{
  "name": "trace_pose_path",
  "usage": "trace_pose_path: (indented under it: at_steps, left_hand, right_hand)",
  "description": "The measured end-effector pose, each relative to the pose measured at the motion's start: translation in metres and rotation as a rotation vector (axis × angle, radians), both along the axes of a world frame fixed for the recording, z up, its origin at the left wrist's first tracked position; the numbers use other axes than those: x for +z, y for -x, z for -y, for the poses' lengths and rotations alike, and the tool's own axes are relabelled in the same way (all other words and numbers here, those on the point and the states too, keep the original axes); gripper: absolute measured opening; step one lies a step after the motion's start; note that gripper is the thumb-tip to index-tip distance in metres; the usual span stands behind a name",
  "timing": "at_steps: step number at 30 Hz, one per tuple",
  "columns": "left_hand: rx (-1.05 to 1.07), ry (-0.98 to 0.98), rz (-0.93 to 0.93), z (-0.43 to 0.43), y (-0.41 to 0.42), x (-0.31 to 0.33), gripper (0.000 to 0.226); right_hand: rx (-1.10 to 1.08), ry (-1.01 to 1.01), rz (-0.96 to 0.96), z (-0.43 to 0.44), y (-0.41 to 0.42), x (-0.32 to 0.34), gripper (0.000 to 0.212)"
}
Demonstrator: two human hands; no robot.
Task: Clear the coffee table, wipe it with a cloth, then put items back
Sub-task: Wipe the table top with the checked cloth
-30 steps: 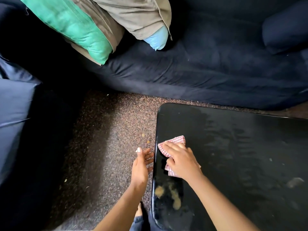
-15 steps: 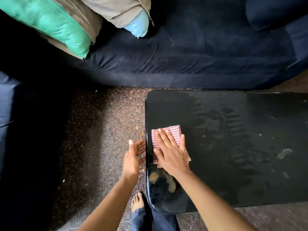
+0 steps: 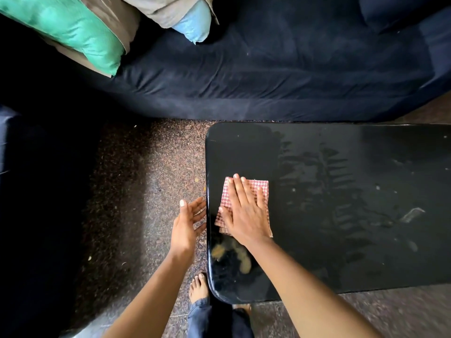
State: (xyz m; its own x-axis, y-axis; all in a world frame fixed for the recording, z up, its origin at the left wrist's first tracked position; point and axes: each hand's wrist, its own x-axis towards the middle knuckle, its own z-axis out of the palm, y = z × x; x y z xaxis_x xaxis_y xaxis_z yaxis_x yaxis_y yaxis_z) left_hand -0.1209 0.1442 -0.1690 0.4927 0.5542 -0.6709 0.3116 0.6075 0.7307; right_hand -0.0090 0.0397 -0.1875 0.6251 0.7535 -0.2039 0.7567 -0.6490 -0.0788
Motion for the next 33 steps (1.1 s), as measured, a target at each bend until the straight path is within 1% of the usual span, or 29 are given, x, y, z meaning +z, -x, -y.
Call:
trace_pose_path:
  at_steps: [2,6,8,9,13,15,17,19,22,24,26,28,30,33]
  left_hand:
    - [0.000,-0.007,-0.002,0.001,0.001,0.001,0.060]
    - [0.019,-0.004,-0.006,0.004,0.004,0.000,0.056]
    - [0.011,-0.010,-0.025,0.004,0.004,0.000,0.055]
    - [0.009,-0.009,-0.030,0.004,0.005,-0.001,0.057]
    - [0.017,-0.009,-0.044,0.007,0.009,-0.007,0.063]
    - [0.026,-0.009,-0.054,0.011,0.012,-0.007,0.064]
    - [0.032,-0.014,-0.057,0.015,0.012,-0.005,0.064]
    - [0.047,-0.016,-0.049,0.018,0.013,-0.004,0.064]
    - [0.043,-0.019,-0.042,0.018,0.015,-0.003,0.062]
    - [0.030,-0.010,-0.037,0.018,0.018,-0.002,0.061]
    - [0.007,-0.018,-0.028,0.020,0.019,-0.002,0.065]
    - [0.013,-0.013,-0.037,0.022,0.022,-0.002,0.070]
    - [0.030,-0.007,-0.050,0.026,0.024,-0.003,0.070]
    - [0.043,-0.014,-0.056,0.032,0.023,-0.001,0.067]
  right_hand:
    - [0.064,-0.002,-0.036,-0.004,0.004,0.002,0.070]
    - [0.313,0.001,-0.123,-0.015,0.018,0.003,0.071]
    - [0.365,-0.014,-0.127,-0.013,0.013,0.004,0.069]
    - [0.350,-0.015,-0.109,-0.008,0.008,0.004,0.069]
    - [0.167,-0.001,-0.057,0.034,-0.015,-0.001,0.064]
    - [0.141,0.016,-0.056,0.047,-0.022,0.000,0.064]
    - [0.116,0.016,-0.058,0.043,-0.016,0.004,0.065]
    - [0.139,-0.012,-0.081,0.028,0.006,0.006,0.068]
    - [0.261,-0.021,-0.122,0.006,0.041,0.006,0.070]
    - [0.295,-0.013,-0.131,0.006,0.040,0.006,0.069]
    - [0.309,-0.015,-0.122,0.022,0.027,0.007,0.071]
    - [0.246,-0.022,-0.096,0.046,0.012,0.007,0.069]
    - [0.168,-0.019,-0.073,0.068,0.002,0.006,0.065]
    - [0.097,-0.007,-0.062,0.072,0.006,0.008,0.064]
